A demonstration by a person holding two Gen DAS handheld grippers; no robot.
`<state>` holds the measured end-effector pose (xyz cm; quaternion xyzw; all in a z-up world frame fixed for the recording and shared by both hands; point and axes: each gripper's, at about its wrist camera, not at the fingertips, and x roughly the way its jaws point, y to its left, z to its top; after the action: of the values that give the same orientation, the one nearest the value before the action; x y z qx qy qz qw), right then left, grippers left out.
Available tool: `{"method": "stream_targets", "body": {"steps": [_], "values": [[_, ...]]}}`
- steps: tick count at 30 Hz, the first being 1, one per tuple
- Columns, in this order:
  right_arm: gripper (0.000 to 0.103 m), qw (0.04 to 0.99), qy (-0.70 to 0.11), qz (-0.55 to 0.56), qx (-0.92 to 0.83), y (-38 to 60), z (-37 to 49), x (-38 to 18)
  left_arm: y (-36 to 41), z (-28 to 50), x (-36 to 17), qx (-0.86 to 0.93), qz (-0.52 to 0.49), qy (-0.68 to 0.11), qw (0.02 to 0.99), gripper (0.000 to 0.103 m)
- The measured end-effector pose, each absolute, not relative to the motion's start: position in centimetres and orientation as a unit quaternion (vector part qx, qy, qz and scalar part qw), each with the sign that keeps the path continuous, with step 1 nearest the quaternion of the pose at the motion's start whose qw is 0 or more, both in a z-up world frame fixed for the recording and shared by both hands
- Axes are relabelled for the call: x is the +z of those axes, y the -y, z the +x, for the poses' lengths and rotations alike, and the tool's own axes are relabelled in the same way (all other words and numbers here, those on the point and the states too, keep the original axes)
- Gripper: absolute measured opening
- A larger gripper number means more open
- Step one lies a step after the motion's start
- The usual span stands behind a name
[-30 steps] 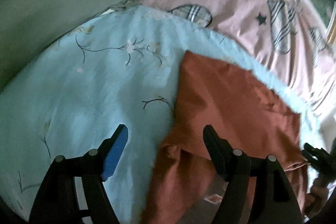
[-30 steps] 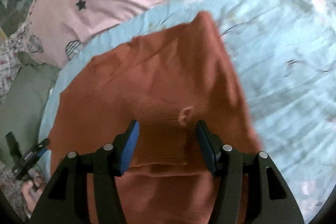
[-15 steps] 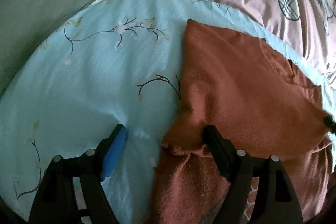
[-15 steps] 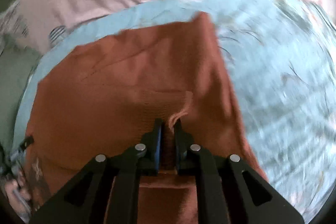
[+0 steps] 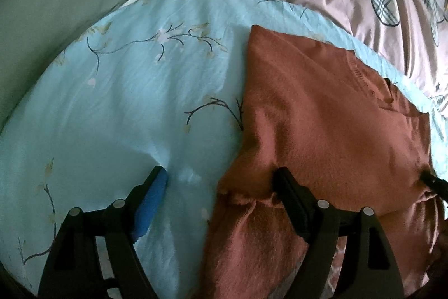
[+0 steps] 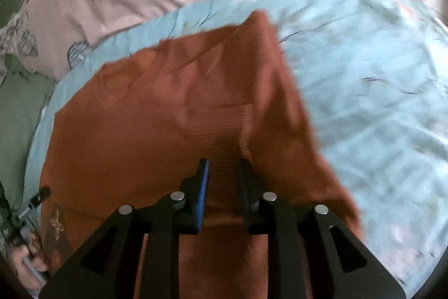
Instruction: Fold small clothes
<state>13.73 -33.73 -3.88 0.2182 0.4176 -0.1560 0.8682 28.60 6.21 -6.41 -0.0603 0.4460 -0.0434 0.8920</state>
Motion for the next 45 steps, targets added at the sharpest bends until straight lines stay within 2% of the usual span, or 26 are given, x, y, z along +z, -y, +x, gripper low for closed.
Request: {"method": "stream_targets", "body": {"steps": [1, 3, 6, 14, 20, 31, 34, 38, 44, 45], "values": [[0.028, 0.872, -0.408, 0.231, -0.141, 33.7, 12.5, -3.1, -6.4, 28.2, -6.3, -0.045, -0.06, -0.447, 0.891, 0.081], [0.038, 0.879, -0.394, 0.244, -0.113, 33.3, 10.3, -2.1, -6.7, 27.3, -6.0, -0.045, -0.058, -0.452, 0.889, 0.079], [0.046, 0.892, -0.377, 0.232, -0.086, 31.4, 6.8, -0.5, -7.2, 24.8, -5.4, -0.048, -0.057, -0.454, 0.888, 0.079], [0.048, 0.884, -0.376, 0.275, -0.051, 29.3, -1.6, -1.8, -9.7, 14.8, -4.6, -0.095, -0.082, -0.452, 0.883, 0.079], [0.048, 0.883, -0.372, 0.284, -0.046, 29.2, -6.5, -2.6, -12.7, 8.4, -5.7, -0.143, -0.16, -0.458, 0.863, 0.079], [0.051, 0.886, -0.359, 0.289, -0.051, 30.5, -13.9, -2.5, -11.7, 2.0, -6.6, -0.233, -0.171, -0.459, 0.84, 0.078], [0.052, 0.88, -0.373, 0.291, -0.044, 30.9, -15.1, -3.2, -11.1, 1.0, -6.8, -0.244, -0.16, -0.461, 0.838, 0.071], [0.052, 0.865, -0.4, 0.304, -0.013, 30.8, -15.8, -4.9, -11.3, 0.8, -6.9, -0.248, -0.157, -0.46, 0.838, 0.056], [0.052, 0.849, -0.381, 0.362, 0.055, 30.8, -15.5, -6.5, -12.0, 0.9, -7.2, -0.269, -0.171, -0.469, 0.824, 0.054], [0.052, 0.847, -0.378, 0.37, 0.059, 31.0, -15.5, -6.7, -11.9, 0.9, -7.2, -0.269, -0.165, -0.468, 0.825, 0.051]]}}
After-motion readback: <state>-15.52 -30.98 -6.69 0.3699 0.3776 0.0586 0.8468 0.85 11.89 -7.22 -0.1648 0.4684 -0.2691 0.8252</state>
